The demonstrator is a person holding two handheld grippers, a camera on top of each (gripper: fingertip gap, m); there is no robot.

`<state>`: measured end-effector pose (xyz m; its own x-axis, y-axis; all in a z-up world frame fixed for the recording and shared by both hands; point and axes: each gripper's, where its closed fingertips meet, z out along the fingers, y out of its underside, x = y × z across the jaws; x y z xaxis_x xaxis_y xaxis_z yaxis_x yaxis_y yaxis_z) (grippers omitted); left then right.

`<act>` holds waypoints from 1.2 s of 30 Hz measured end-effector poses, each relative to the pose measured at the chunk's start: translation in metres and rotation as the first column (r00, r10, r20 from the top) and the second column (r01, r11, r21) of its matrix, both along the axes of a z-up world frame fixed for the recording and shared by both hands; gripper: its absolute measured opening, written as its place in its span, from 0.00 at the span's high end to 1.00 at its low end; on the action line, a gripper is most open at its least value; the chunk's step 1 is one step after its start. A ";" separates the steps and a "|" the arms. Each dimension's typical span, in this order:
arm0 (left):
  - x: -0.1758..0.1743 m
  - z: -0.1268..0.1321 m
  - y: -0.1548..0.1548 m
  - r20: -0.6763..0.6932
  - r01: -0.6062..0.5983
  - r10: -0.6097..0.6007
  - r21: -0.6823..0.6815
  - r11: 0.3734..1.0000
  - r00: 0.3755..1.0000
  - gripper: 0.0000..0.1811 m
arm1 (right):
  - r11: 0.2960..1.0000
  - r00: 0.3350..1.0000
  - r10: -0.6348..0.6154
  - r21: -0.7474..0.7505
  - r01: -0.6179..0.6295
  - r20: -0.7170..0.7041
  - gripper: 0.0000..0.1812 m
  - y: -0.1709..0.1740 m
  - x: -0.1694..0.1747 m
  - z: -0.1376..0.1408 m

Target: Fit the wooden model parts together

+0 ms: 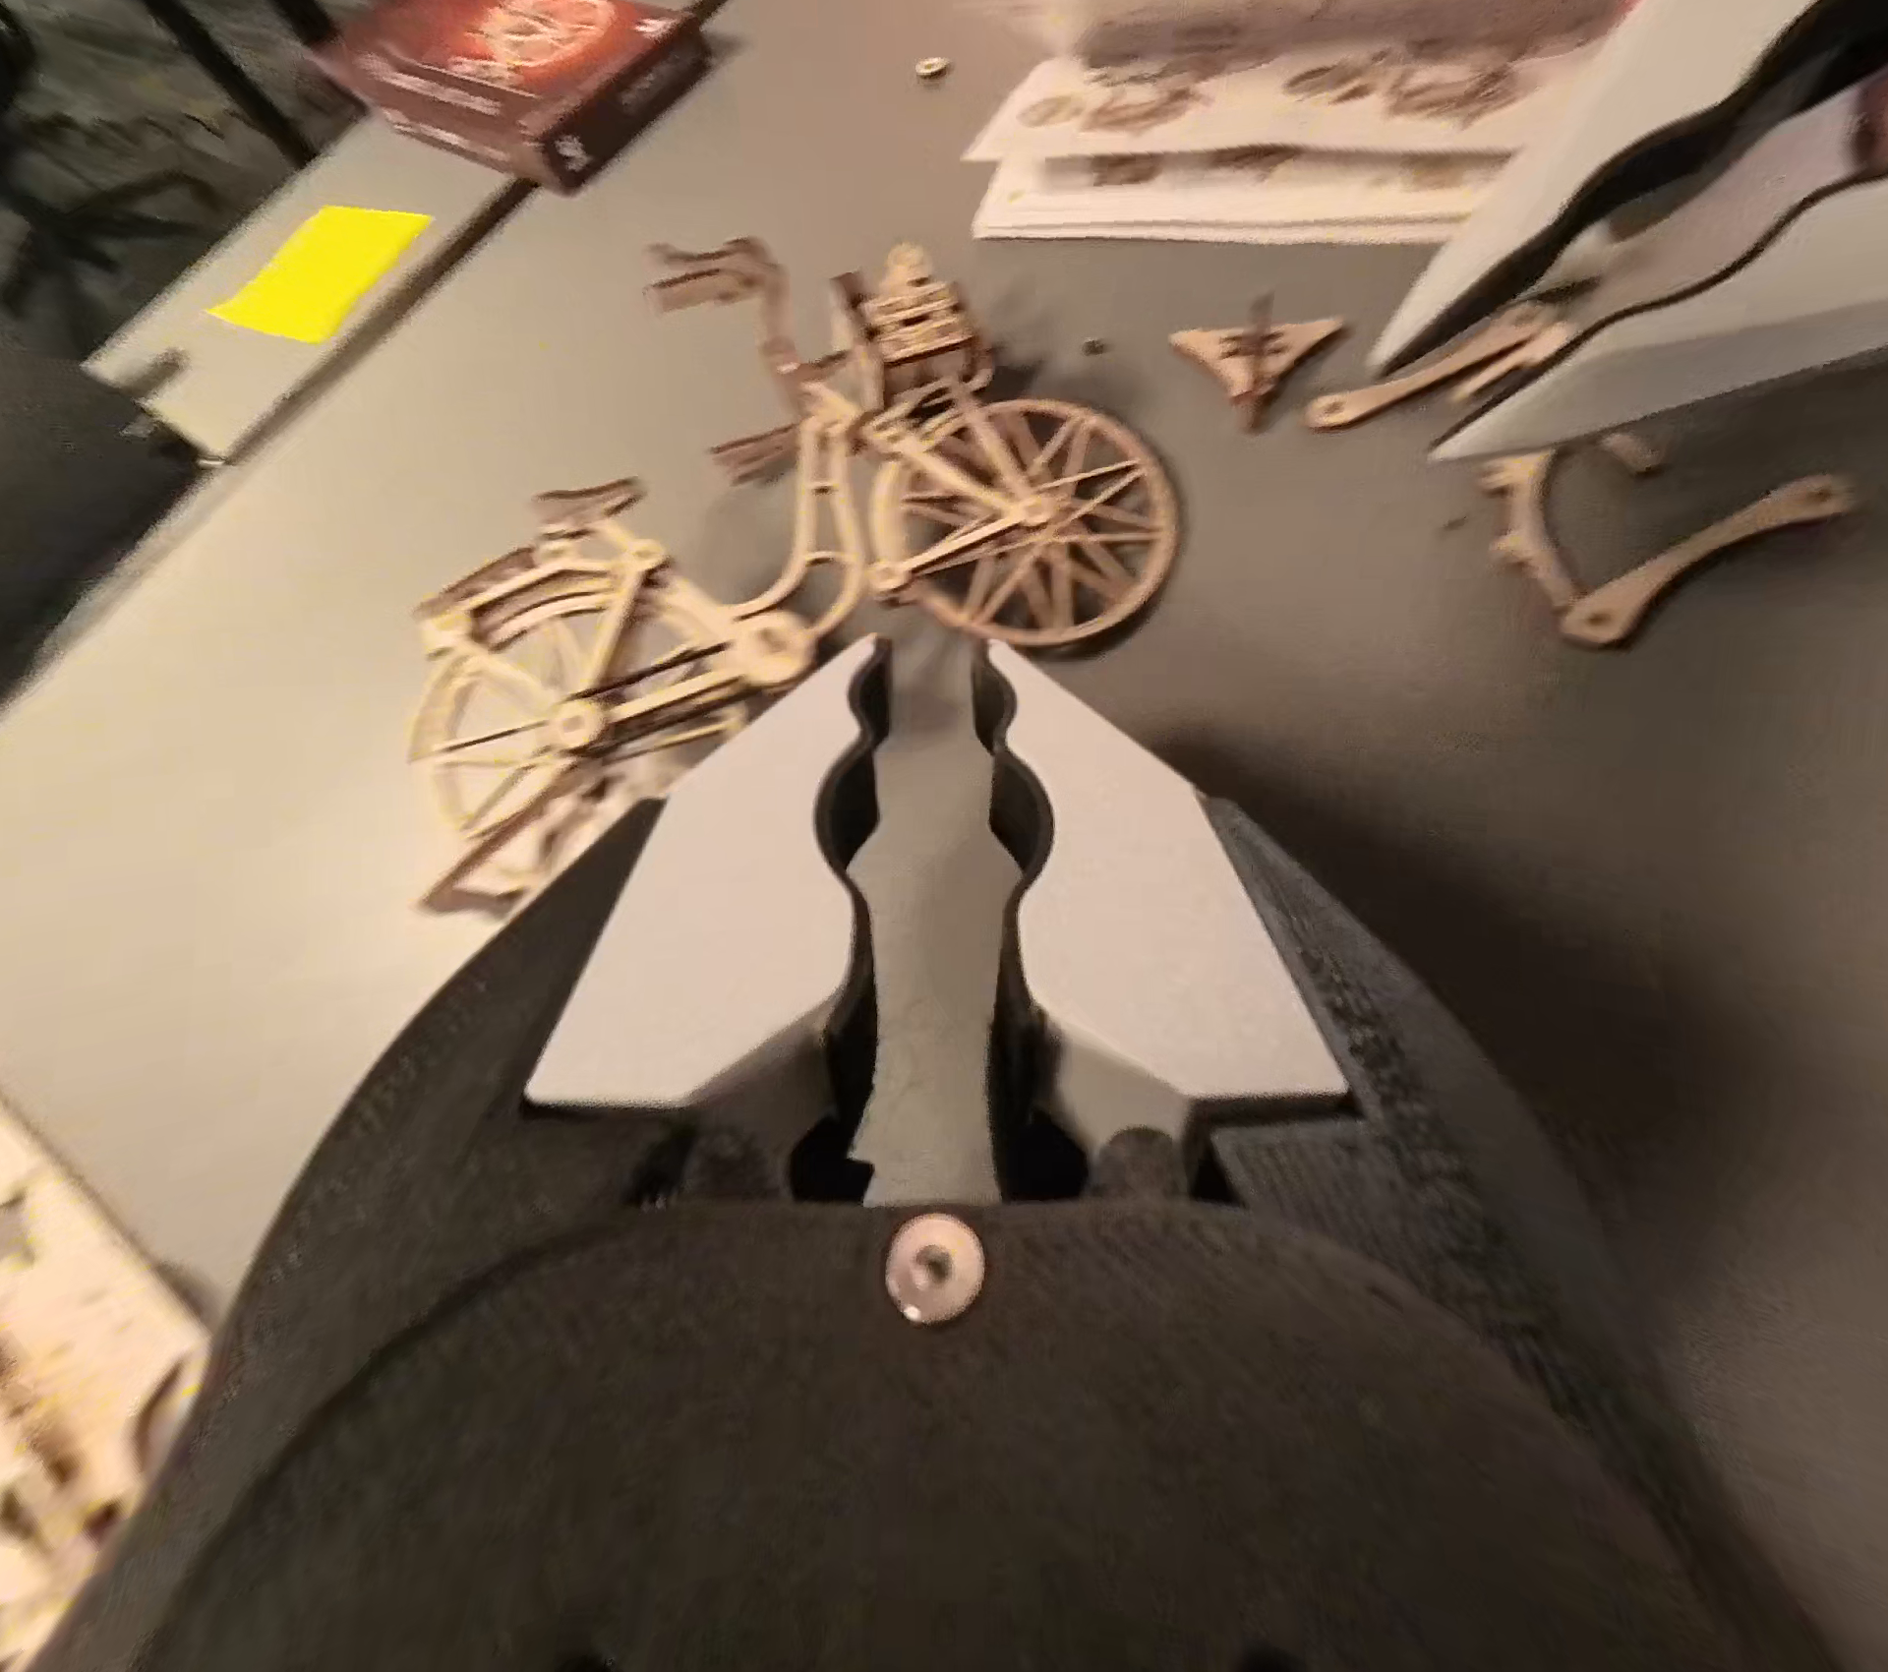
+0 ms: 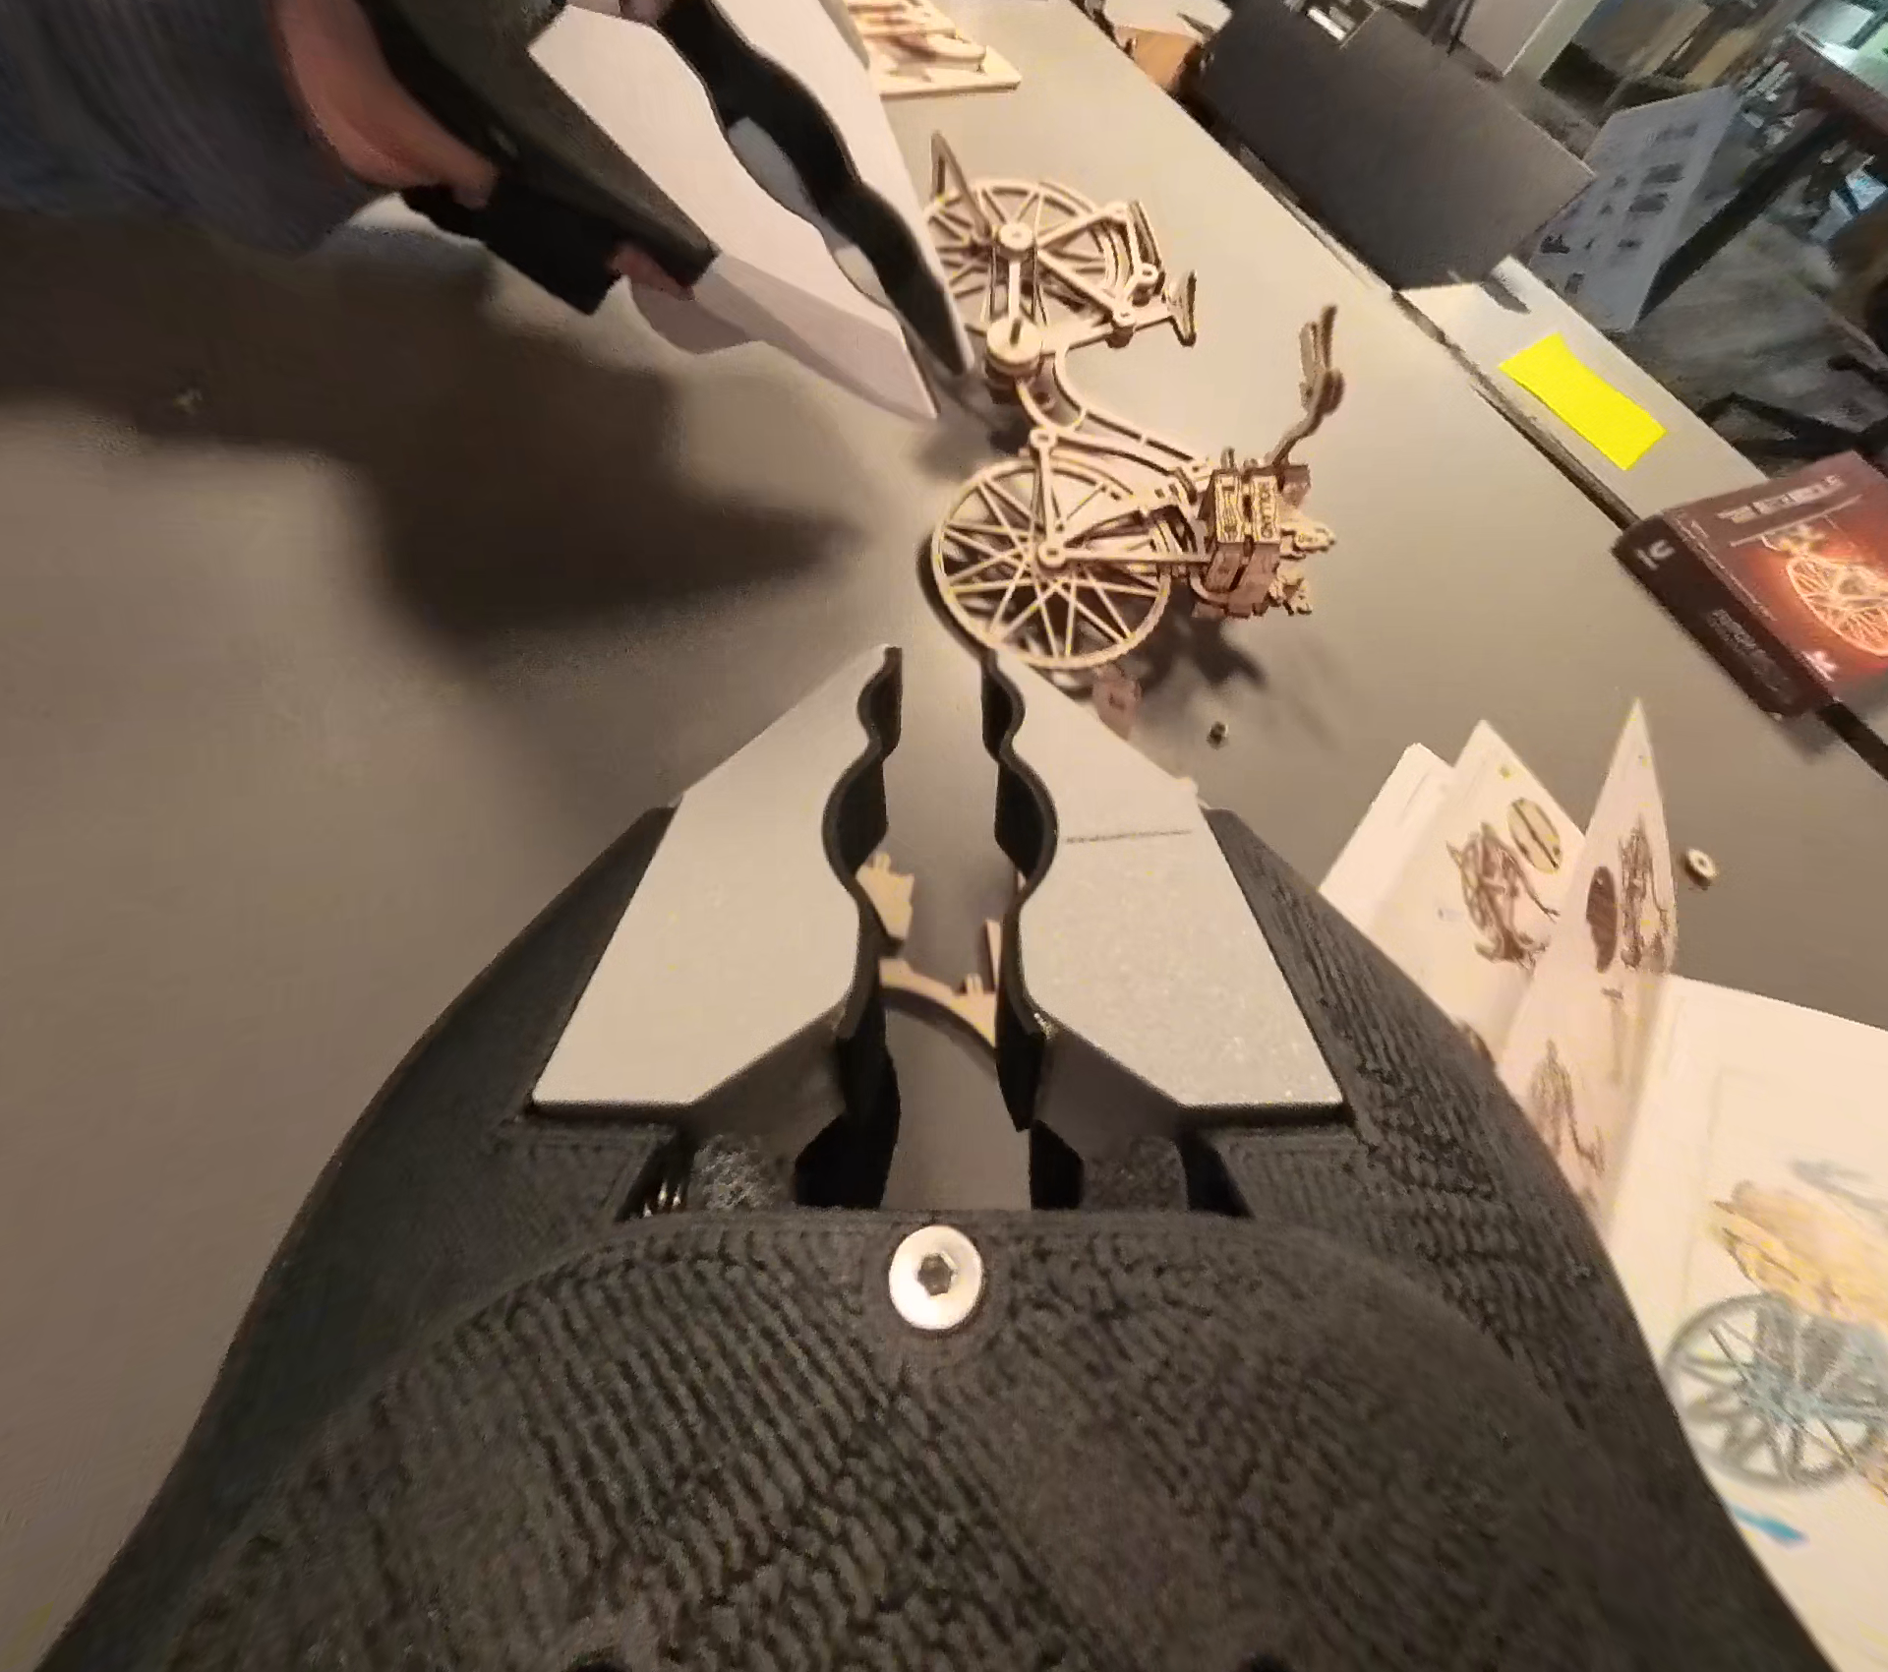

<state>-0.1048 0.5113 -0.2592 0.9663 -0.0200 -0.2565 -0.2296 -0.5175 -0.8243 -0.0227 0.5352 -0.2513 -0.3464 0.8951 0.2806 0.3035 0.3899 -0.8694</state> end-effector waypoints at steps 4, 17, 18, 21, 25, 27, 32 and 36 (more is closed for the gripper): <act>-0.028 0.020 -0.007 -0.007 0.031 -0.031 0.086 0.996 0.999 0.83 | 1.000 1.000 -0.001 -0.023 0.001 -0.005 0.93 -0.012 -0.011 0.004; -0.104 0.020 0.014 0.690 0.133 -0.073 -0.034 0.991 0.720 0.70 | 0.970 0.986 -0.165 -0.174 0.167 0.024 0.93 -0.032 -0.057 0.022; -0.104 0.018 0.012 0.712 0.142 -0.074 -0.036 0.989 0.698 0.71 | 0.966 0.984 -0.175 -0.189 0.176 0.024 0.93 -0.033 -0.059 0.024; -0.099 0.010 0.008 0.771 0.178 -0.081 -0.042 0.983 0.631 0.74 | 0.952 0.981 -0.184 -0.236 0.193 0.057 0.93 -0.038 -0.066 0.024; -0.086 0.009 0.008 0.834 0.236 -0.130 -0.001 0.972 0.537 0.80 | 0.939 0.980 -0.178 -0.282 0.197 0.091 0.93 -0.044 -0.071 0.022; -0.086 0.004 0.007 0.830 0.245 -0.123 -0.016 0.969 0.544 0.83 | 0.939 0.978 -0.181 -0.279 0.203 0.105 0.93 -0.044 -0.071 0.020; -0.080 0.001 0.005 0.811 0.284 -0.171 0.007 0.959 0.559 0.89 | 0.927 0.972 -0.197 -0.298 0.227 0.129 0.91 -0.043 -0.072 0.016; -0.073 0.002 0.000 0.820 0.268 -0.176 0.028 0.963 0.545 0.90 | 0.926 0.971 -0.198 -0.299 0.229 0.132 0.90 -0.046 -0.074 0.017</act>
<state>-0.1780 0.5115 -0.2577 0.7250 -0.2413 0.6451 0.3913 -0.6264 -0.6741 -0.0964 0.4887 -0.2347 -0.1492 0.9876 -0.0482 0.4389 0.0225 -0.8982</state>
